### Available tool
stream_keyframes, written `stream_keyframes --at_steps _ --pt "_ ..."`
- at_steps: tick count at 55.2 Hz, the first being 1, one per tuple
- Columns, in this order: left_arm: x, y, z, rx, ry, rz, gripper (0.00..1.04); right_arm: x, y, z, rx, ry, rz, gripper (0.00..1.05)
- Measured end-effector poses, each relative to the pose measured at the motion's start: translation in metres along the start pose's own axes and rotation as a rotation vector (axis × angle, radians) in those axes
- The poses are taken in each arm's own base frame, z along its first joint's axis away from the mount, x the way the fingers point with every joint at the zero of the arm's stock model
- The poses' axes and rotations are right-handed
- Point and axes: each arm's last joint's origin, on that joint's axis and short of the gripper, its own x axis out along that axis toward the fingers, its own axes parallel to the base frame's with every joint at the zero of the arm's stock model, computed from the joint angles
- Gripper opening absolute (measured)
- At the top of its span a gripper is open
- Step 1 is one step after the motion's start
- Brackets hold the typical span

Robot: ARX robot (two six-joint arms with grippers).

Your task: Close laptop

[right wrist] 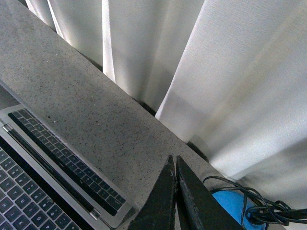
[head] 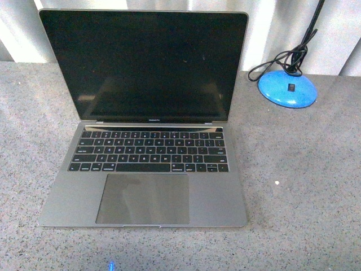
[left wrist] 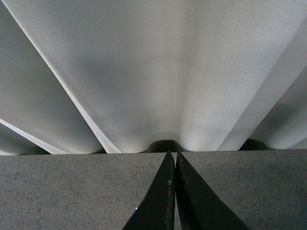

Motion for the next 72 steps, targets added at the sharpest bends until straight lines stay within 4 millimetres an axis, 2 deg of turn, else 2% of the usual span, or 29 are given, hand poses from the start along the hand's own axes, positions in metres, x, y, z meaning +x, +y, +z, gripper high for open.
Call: stream_keyframes --at_steps 21,39,72 --pt "0.008 0.002 -0.010 -0.020 0.109 0.017 0.04 0.025 0.007 0.002 0.018 0.004 0.029 0.01" --pt "0.010 -0.004 -0.017 -0.109 0.201 0.026 0.04 0.045 0.024 0.001 0.026 0.014 0.065 0.01" --pt "0.007 -0.024 -0.023 -0.172 0.267 0.004 0.04 0.052 0.030 -0.002 0.023 0.001 0.073 0.01"
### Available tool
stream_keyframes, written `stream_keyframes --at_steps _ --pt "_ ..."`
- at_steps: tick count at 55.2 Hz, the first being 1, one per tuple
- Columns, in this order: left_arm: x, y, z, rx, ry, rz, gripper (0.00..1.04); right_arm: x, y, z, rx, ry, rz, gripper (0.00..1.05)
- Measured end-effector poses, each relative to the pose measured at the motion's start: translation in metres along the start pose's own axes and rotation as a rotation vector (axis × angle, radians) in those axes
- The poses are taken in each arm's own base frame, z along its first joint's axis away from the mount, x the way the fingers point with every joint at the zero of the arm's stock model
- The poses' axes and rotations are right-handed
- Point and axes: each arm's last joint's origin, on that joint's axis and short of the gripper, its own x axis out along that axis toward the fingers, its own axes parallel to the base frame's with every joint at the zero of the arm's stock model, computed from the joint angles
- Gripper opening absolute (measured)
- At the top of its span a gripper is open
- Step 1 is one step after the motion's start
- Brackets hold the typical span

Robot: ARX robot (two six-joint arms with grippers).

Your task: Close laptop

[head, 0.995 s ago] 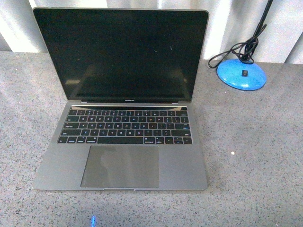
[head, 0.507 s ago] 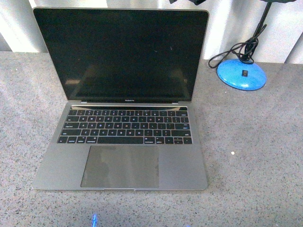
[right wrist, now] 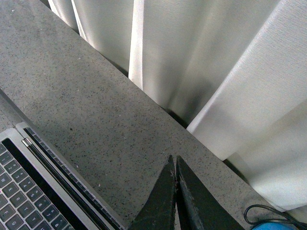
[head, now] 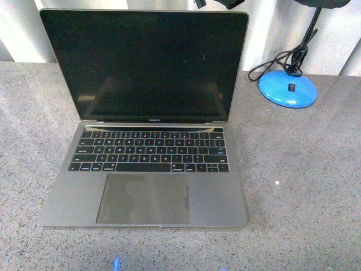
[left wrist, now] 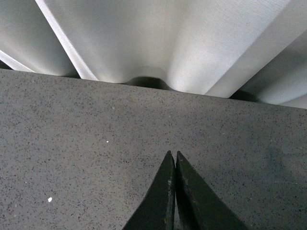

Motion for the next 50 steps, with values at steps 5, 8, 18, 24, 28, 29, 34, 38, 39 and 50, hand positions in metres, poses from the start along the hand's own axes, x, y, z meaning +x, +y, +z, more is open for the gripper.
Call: stream_keyframes --at_steps 5,8,18,24,28,29,34,38,39,50 --pt "0.000 -0.002 -0.002 0.001 0.010 -0.002 0.04 0.000 0.000 0.000 -0.001 -0.002 -0.001 0.01" --pt "-0.002 -0.003 -0.004 0.002 0.017 -0.002 0.04 0.000 0.000 0.000 -0.001 -0.003 -0.001 0.01" --pt "-0.010 -0.008 -0.006 0.007 0.022 -0.007 0.04 0.001 0.000 -0.002 0.003 -0.001 0.000 0.01" --pt "-0.015 -0.012 -0.007 0.008 0.022 -0.015 0.04 0.002 0.001 -0.005 0.005 0.002 0.000 0.01" --pt "-0.017 -0.015 -0.008 0.011 0.025 -0.021 0.04 0.002 0.003 -0.008 0.007 0.009 0.003 0.01" --pt "-0.018 -0.016 -0.008 0.012 0.027 -0.022 0.04 0.002 0.003 -0.010 0.008 0.012 0.004 0.01" --pt "-0.020 -0.018 -0.012 0.017 0.036 -0.025 0.04 0.003 0.004 -0.011 0.010 0.011 0.005 0.01" --pt "-0.021 -0.019 -0.015 0.019 0.044 -0.019 0.04 0.003 0.004 -0.011 0.010 0.011 0.006 0.01" --pt "-0.021 -0.020 -0.017 0.021 0.048 -0.018 0.04 0.003 0.004 -0.011 0.009 0.010 0.005 0.01" --pt "-0.023 -0.020 -0.024 0.011 0.058 -0.015 0.04 0.003 0.005 -0.012 0.010 0.010 0.006 0.01"
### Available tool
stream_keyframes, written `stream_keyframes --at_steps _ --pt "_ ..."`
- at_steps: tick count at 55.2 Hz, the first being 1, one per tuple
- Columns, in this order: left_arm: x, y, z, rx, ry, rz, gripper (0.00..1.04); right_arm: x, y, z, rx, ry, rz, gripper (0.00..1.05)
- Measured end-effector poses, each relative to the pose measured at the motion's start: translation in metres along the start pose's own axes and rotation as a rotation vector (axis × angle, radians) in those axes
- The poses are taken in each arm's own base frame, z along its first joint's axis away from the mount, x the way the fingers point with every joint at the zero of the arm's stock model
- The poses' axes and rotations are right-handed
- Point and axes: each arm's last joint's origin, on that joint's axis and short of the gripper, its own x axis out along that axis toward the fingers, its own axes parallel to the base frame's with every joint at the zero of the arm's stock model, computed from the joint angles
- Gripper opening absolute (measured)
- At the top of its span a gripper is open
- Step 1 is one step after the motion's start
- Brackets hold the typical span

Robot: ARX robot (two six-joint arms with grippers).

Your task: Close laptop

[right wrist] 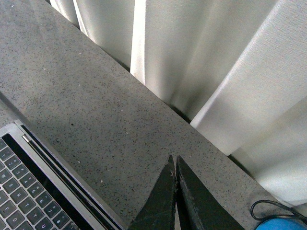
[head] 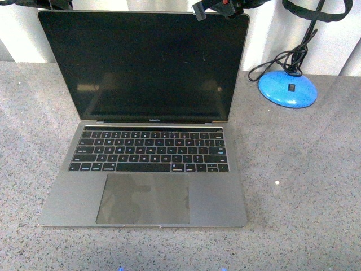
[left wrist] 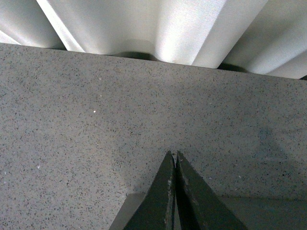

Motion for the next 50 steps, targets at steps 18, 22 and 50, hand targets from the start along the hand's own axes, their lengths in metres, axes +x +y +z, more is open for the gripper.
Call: stream_keyframes --at_steps 18,22,50 --pt "-0.004 0.000 -0.005 -0.007 -0.005 -0.001 0.04 -0.003 0.003 -0.004 0.007 0.004 0.003 0.01" --pt "-0.007 0.000 -0.007 -0.006 -0.004 -0.001 0.04 -0.006 0.007 -0.005 0.005 0.004 0.006 0.01" --pt "-0.020 -0.005 -0.019 0.005 0.002 -0.013 0.04 -0.018 0.018 -0.011 0.009 0.007 0.010 0.01"
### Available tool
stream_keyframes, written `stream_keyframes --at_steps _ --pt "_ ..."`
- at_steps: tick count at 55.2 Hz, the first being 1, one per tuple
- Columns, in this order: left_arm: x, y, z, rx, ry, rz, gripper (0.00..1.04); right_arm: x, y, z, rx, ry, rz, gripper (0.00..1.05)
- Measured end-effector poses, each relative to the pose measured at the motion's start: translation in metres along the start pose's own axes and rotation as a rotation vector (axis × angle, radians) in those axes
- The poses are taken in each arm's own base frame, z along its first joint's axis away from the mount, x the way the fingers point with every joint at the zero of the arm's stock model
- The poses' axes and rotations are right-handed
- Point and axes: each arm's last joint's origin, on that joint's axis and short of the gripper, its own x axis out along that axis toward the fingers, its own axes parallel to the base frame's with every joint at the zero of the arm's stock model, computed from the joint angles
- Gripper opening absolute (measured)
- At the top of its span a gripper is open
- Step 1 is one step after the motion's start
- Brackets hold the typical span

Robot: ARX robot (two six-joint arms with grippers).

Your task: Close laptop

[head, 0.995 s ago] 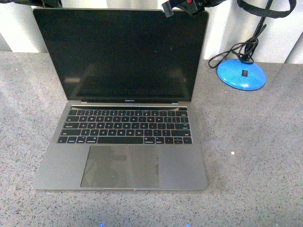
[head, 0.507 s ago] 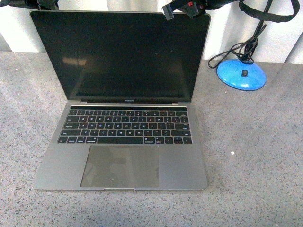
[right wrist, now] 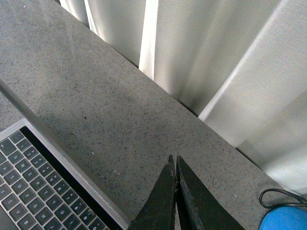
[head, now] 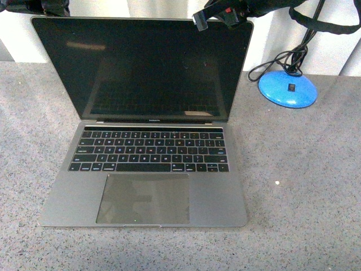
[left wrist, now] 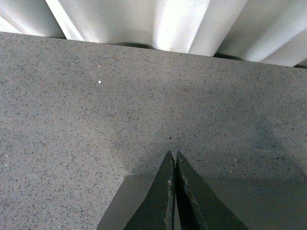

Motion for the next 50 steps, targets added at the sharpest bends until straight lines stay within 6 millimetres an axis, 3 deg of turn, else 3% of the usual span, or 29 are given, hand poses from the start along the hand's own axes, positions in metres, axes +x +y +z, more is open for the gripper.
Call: stream_keyframes --at_steps 19,33,50 --pt "-0.012 -0.008 -0.014 0.010 0.019 -0.010 0.04 -0.007 0.007 -0.010 0.016 0.003 0.004 0.01" --pt "-0.015 -0.010 -0.037 -0.004 0.066 -0.014 0.04 -0.009 0.013 -0.021 0.031 0.028 0.015 0.01" --pt "-0.018 -0.008 -0.038 -0.008 0.059 -0.009 0.04 -0.008 0.018 -0.024 0.049 0.037 0.027 0.01"
